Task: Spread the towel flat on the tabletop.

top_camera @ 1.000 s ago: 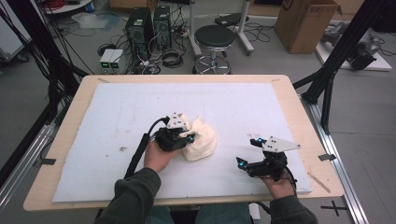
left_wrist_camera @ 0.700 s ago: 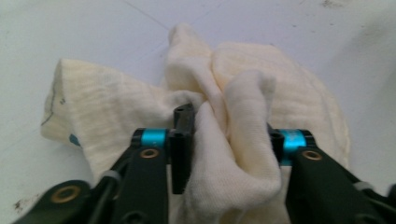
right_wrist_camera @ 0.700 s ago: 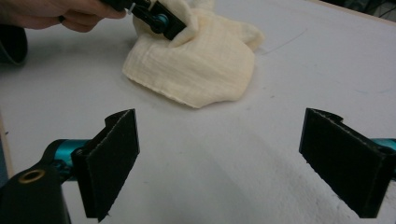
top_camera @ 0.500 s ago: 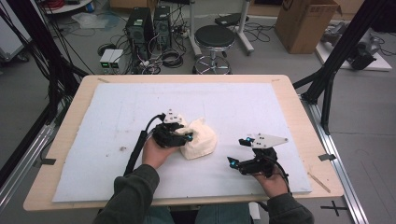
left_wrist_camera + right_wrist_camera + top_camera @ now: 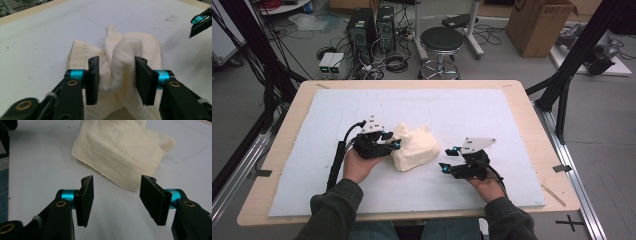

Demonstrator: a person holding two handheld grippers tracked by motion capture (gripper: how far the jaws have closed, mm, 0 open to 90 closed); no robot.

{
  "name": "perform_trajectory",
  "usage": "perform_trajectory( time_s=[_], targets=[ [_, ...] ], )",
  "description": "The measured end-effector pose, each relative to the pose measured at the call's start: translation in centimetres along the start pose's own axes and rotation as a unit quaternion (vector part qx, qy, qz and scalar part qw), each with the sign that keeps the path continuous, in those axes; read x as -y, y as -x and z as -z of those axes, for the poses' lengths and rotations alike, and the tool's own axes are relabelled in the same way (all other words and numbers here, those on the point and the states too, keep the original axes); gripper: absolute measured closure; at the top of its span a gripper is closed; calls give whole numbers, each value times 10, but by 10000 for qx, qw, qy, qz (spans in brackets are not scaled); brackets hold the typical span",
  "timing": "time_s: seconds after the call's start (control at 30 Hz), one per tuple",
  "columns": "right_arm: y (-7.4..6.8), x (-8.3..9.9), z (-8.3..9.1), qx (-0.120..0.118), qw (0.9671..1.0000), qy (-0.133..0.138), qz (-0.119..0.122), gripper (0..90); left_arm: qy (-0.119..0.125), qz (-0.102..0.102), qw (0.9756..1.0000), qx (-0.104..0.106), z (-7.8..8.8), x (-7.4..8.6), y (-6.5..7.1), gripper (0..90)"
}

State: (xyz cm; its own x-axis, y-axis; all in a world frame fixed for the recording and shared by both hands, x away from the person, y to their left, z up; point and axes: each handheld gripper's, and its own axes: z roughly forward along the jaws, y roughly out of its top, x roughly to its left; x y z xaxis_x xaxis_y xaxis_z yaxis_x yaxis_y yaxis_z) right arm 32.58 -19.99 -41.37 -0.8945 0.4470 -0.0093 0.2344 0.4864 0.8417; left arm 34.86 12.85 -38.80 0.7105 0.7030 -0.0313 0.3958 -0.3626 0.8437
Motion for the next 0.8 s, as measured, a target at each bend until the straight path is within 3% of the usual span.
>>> perform_trajectory(
  time_s=[0.03,0.2,0.27,0.4,0.47,0.57,0.7,0.8],
  targets=[
    [1,-5,-11,-81,9999,-74,43,507,-41,-10,10000,6,-3,1,1,674],
    [7,-11,-32,-86,9995,-281,113,567,-99,-35,9999,-39,-17,3,-1,707],
    [15,-12,-46,-45,9989,-465,22,592,-88,39,9999,-58,-24,3,-3,742],
    [22,-8,-57,-3,9980,-632,-87,663,-103,255,9996,-78,-38,5,-11,745],
    [23,-6,-62,8,9969,-775,-106,737,-133,335,9993,-65,-42,7,-16,728],
    [26,-5,-65,-59,9970,-761,-153,855,-119,452,9989,-24,-43,9,-22,640],
    [25,-9,-60,-43,9965,-830,-126,880,149,476,9988,3,-29,5,-25,513],
    [23,-14,-50,-84,9971,-747,-104,880,238,440,9987,24,-17,4,-27,492]
  ],
)
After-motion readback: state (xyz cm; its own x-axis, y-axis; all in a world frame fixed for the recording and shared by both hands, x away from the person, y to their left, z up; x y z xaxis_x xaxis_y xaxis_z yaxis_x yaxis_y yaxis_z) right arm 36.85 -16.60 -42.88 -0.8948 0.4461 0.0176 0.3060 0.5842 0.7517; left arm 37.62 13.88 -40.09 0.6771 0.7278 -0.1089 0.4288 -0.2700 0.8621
